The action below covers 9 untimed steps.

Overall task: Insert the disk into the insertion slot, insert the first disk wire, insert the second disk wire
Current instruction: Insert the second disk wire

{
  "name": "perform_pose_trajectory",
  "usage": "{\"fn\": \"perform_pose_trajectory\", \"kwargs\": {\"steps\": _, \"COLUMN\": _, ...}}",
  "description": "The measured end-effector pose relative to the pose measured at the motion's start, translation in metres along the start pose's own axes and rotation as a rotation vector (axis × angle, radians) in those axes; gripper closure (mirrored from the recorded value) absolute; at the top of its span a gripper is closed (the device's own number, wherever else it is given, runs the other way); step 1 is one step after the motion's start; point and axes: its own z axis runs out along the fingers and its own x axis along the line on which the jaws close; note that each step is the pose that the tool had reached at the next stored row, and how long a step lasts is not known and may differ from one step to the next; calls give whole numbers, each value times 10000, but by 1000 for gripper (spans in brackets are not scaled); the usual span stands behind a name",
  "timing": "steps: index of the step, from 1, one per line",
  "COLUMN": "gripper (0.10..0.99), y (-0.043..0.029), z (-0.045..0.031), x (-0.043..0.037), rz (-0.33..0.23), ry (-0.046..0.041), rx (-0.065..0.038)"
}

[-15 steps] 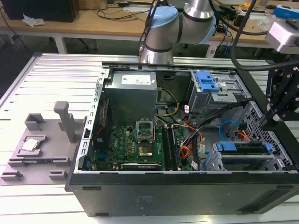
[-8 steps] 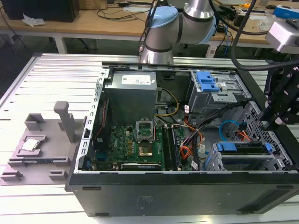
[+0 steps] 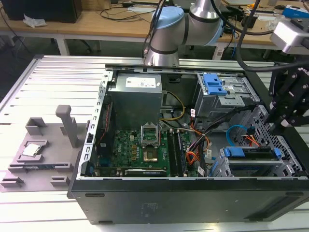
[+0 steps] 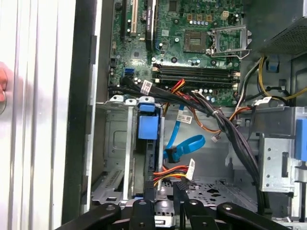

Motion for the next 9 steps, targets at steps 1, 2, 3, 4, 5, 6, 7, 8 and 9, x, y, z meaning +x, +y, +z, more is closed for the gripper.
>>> {"fn": "perform_pose_trajectory", "kwargs": {"steps": 1, "gripper": 784, "y": 21, "z": 5, "x": -18, "rz": 0, "ry": 2, "rx": -1}}
{"fn": "perform_pose_trajectory", "kwargs": {"steps": 2, "gripper": 784, "y": 74, "z": 18, "x": -29, "rz": -2, "ry": 1, "rx": 0}}
{"fn": "perform_pose_trajectory", "kwargs": {"steps": 3, "gripper": 784, "y": 127, "z": 32, "x": -31, "rz": -10, "ry": 1, "rx": 0}}
{"fn": "perform_pose_trajectory", "kwargs": {"steps": 4, "gripper": 784, "y": 202, "z": 58, "x": -33, "rz": -24, "ry": 2, "rx": 0}}
{"fn": "perform_pose_trajectory", "kwargs": {"steps": 5, "gripper": 784, "y": 226, "z": 73, "x": -34, "rz": -30, "ry": 2, "rx": 0}}
{"fn": "perform_pose_trajectory", "kwargs": {"steps": 6, "gripper": 784, "y": 244, "z": 91, "x": -35, "rz": -38, "ry": 0, "rx": 1}}
{"fn": "perform_pose_trajectory", "kwargs": {"steps": 7, "gripper": 784, "y": 271, "z": 126, "x": -37, "rz": -82, "ry": 4, "rx": 1}}
{"fn": "perform_pose_trajectory", "kwargs": {"steps": 8, "gripper": 784, "y": 280, "z": 148, "x": -37, "rz": -169, "ry": 7, "rx": 2}}
{"fn": "perform_pose_trajectory", "kwargs": {"steps": 9, "gripper": 784, "y": 286, "z": 163, "x": -37, "rz": -235, "ry": 9, "rx": 3}}
